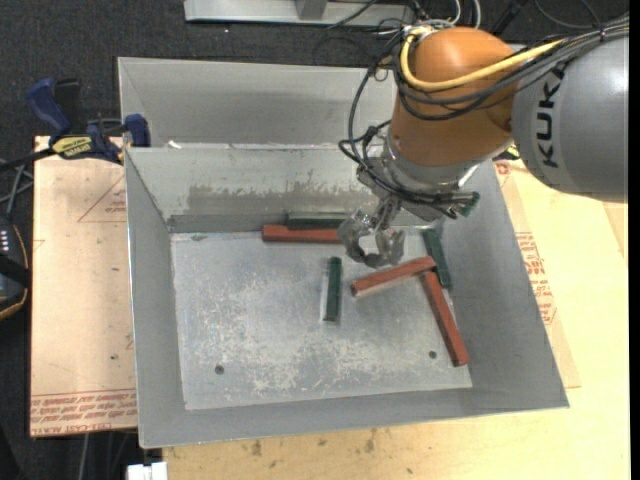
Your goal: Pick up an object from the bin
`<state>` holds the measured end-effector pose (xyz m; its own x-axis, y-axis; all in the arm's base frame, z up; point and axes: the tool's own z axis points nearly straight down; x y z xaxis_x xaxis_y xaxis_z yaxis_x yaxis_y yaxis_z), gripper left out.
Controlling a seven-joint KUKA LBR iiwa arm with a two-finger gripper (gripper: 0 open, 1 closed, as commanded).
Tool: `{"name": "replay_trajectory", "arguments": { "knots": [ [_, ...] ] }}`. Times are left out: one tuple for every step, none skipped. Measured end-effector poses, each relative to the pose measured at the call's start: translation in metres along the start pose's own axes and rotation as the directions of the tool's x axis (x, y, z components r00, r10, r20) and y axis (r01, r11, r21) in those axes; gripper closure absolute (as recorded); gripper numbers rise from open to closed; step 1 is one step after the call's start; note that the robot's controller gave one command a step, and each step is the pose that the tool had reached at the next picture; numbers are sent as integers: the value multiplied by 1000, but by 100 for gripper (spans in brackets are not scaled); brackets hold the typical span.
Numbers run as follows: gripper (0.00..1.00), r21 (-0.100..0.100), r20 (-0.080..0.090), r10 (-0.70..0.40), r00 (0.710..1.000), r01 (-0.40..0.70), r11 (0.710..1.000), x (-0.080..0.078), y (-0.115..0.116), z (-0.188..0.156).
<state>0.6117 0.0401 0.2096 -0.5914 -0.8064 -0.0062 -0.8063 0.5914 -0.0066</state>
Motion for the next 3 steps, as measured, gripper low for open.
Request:
{"name": "replay_trajectory", "arguments": {
  "knots": [
    [0, -8, -4, 59, 998, -59, 998, -1, 29, 45],
    [0, -7, -4, 60, 998, -60, 998, 0, 29, 45],
    [0, -1, 1, -27, 1000, 27, 1000, -4, 21, 65]
  ]
}}
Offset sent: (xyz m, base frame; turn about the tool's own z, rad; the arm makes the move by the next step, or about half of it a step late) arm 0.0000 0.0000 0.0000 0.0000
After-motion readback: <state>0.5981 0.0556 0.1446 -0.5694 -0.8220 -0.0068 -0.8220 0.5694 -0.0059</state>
